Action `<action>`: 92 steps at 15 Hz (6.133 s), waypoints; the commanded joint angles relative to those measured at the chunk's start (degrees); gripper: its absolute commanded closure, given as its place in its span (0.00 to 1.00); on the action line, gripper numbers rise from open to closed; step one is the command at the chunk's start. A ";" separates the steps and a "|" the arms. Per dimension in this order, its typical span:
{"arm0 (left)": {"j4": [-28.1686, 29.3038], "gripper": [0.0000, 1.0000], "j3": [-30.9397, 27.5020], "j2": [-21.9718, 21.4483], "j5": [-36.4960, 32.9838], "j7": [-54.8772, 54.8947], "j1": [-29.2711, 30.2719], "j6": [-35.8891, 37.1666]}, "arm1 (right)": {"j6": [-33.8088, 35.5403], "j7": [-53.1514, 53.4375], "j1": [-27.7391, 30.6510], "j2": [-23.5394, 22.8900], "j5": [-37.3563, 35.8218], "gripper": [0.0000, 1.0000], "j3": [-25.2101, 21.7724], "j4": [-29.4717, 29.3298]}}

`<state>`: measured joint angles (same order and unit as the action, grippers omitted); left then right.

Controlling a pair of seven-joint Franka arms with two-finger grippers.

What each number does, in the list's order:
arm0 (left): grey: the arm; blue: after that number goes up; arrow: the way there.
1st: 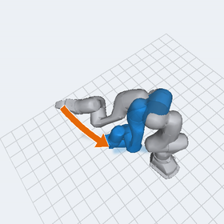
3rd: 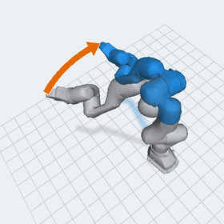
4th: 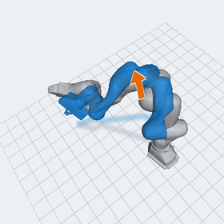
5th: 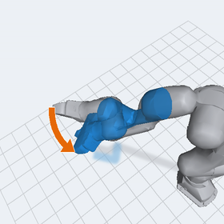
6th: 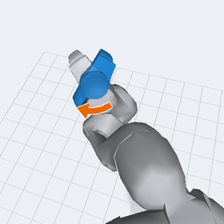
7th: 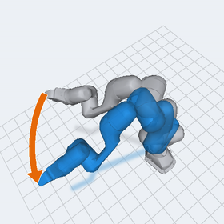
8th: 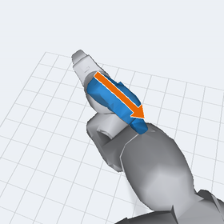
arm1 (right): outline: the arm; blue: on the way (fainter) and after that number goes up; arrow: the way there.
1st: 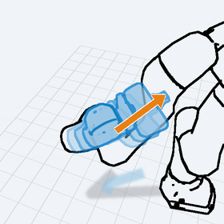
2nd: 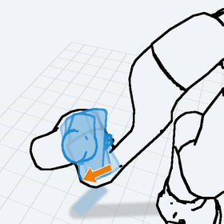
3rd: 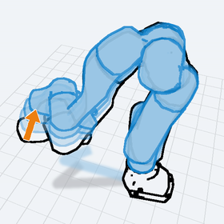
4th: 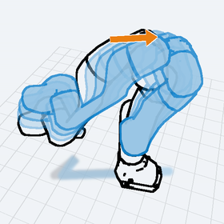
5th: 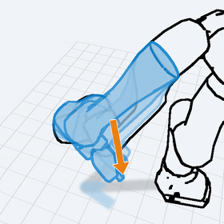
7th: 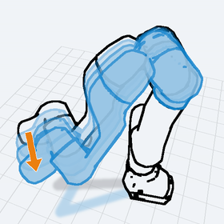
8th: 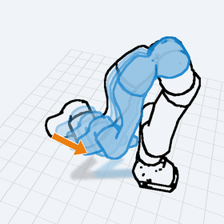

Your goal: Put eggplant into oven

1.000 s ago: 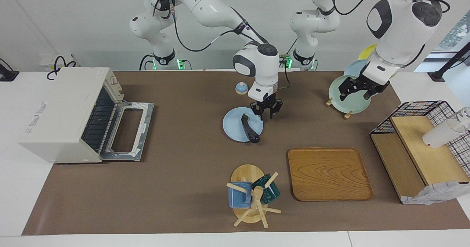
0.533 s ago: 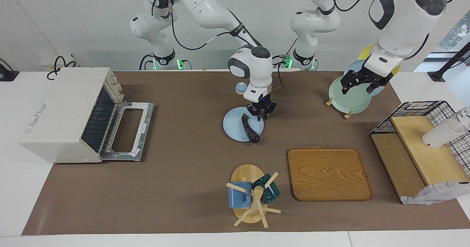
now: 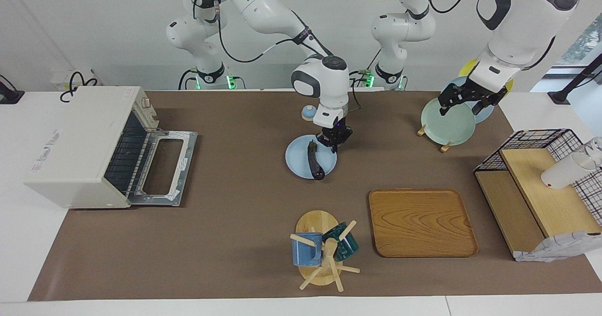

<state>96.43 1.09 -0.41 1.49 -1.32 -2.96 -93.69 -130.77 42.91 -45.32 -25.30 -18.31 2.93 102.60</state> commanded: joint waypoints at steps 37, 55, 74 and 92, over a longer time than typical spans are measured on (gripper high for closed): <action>0.52 0.00 0.49 -0.82 -0.96 2.11 2.08 -1.32 | 5.17 -41.76 49.71 27.59 0.37 0.71 -0.12 27.48; 0.52 0.00 0.49 -0.82 -0.96 2.11 2.08 -1.32 | -0.71 -30.69 42.15 19.25 7.94 1.00 0.15 24.49; 0.52 0.00 0.49 -0.82 -0.96 2.20 2.08 -1.32 | 10.61 -46.83 48.03 16.86 -6.48 1.00 0.06 13.25; 0.52 0.00 0.49 -0.82 -0.96 2.11 2.08 -1.32 | 46.56 -58.20 52.26 17.13 10.75 0.00 1.02 -18.93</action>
<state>96.35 1.44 -0.42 1.48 0.26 -1.17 -94.54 -85.76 -16.06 6.31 -5.94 -9.16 3.59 85.63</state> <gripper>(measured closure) 0.000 0.718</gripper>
